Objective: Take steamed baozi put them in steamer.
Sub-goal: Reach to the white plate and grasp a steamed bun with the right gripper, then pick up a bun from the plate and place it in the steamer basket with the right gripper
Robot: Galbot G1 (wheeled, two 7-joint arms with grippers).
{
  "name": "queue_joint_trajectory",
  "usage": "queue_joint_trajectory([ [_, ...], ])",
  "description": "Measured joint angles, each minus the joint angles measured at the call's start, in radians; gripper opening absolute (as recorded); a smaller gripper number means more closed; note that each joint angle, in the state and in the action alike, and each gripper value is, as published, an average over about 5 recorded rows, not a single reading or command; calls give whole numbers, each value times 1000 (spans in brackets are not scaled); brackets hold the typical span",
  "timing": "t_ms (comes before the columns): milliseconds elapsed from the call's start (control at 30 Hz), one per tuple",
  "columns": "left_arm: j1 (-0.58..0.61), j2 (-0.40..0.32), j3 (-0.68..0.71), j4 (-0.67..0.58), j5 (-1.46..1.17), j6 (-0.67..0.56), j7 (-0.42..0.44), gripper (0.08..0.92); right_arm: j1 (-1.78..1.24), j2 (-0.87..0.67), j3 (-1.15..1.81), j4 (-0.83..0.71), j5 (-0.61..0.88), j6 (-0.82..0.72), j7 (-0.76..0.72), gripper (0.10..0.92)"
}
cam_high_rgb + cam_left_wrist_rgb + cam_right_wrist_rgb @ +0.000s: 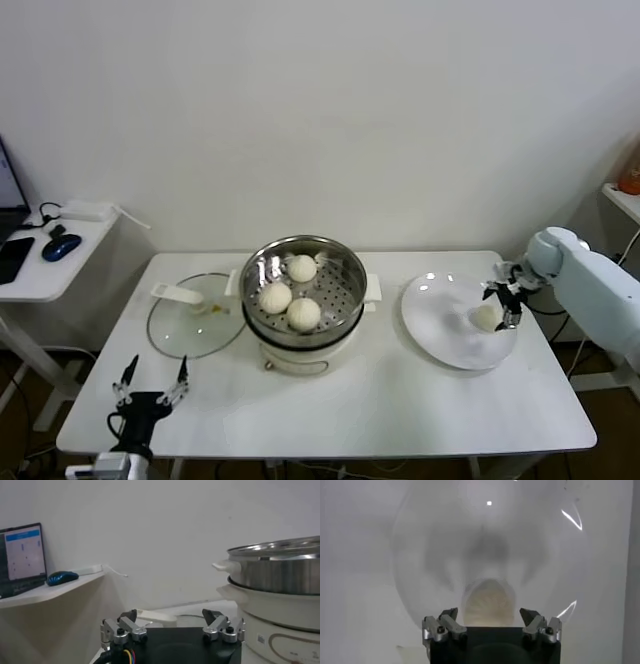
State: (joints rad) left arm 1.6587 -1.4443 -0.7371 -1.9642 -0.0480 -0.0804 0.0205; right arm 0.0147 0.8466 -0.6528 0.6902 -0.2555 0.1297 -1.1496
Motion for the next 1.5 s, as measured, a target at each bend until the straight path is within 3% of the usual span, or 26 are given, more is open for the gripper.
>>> queue_joint_trajectory([
  [767, -1, -4, 2, 5, 0, -1, -1, 823, -26, 88, 95, -141, -103, 13, -2, 822],
  [1133, -1, -6, 5, 7, 3, -2, -1, 823, -34, 95, 120, -153, -127, 14, -3, 738],
  [1500, -2, -8, 7, 9, 8, -3, -1, 823, -15, 92, 122, -154, -125, 14, -11, 704],
])
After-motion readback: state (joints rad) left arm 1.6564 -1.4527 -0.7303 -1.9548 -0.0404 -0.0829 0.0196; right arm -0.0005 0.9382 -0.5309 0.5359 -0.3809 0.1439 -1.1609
